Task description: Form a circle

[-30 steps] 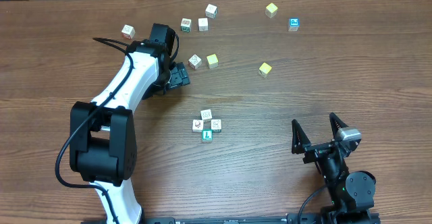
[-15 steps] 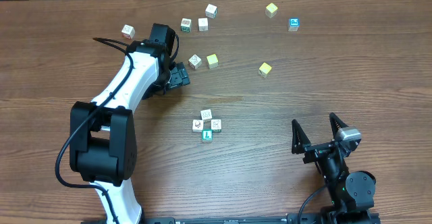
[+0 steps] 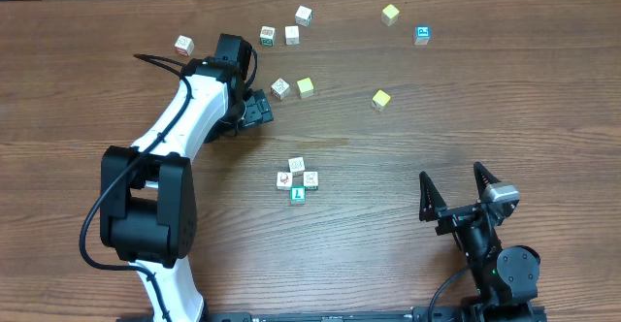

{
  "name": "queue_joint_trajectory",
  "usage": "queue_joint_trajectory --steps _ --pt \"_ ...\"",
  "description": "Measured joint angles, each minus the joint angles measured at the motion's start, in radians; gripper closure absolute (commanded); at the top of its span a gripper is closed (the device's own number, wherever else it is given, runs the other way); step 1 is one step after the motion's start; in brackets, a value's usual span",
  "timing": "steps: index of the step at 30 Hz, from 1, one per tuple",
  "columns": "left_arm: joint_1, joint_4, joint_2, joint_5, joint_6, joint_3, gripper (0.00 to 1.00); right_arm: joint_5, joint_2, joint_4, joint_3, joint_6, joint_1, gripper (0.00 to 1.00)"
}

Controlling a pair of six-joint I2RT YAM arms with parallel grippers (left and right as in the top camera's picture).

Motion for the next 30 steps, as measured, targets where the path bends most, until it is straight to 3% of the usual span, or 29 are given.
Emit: queue_joint_trajectory --steps 16,21,30 --pt "0.071 0.023 -0.059 -0.098 0.071 -0.009 0.0 0.0 0.0 0.0 0.0 0.0 0.0 0.0" --pt "0.175 0.284 -0.194 -0.074 0.173 -0.145 0.0 0.0 0.0 0.0 0.0 0.0 0.0 0.0" --pt "0.32 0.801 -0.432 0.066 0.337 -0.628 0.0 0.0 0.0 0.0 0.0 0.0 0.0 0.0"
